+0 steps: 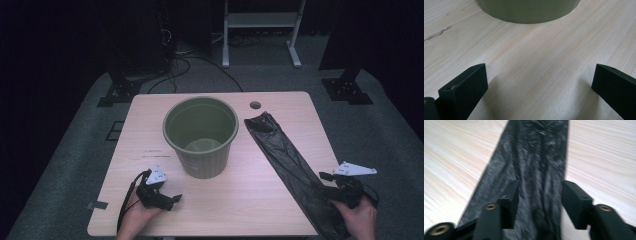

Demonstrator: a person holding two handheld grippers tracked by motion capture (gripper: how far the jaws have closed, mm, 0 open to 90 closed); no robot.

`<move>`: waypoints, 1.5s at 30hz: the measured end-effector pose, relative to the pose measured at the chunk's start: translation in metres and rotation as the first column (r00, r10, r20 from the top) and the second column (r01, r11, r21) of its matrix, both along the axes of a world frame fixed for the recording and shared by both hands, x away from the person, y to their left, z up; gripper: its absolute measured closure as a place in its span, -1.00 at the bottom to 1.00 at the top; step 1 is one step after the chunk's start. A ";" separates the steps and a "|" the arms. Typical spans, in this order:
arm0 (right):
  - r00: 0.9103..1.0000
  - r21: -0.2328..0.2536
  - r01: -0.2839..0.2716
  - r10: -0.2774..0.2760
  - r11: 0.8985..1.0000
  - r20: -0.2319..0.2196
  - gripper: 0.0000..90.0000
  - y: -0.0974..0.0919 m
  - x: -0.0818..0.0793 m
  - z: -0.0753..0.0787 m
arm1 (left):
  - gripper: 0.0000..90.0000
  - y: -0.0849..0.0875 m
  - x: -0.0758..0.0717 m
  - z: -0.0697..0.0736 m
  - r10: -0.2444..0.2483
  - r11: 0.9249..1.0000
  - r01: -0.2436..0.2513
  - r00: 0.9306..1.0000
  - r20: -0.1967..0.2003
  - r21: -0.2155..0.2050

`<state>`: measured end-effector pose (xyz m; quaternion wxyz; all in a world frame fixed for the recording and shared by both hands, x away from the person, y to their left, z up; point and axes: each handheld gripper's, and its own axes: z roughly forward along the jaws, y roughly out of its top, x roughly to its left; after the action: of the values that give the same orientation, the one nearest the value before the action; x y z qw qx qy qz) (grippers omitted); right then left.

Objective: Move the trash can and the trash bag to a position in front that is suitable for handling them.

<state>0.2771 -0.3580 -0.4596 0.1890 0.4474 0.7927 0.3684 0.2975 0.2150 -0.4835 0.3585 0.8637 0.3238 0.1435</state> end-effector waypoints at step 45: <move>0.997 -0.013 -0.077 0.077 0.997 -0.022 -0.78 0.061 0.066 -0.027 | -1.00 0.005 0.001 0.005 0.009 1.000 -0.009 1.000 0.012 -0.023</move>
<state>0.3427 -0.2969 -0.4865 0.1693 0.4191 0.8139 0.3650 0.2986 0.2195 -0.4781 0.3696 0.8573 0.3270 0.1464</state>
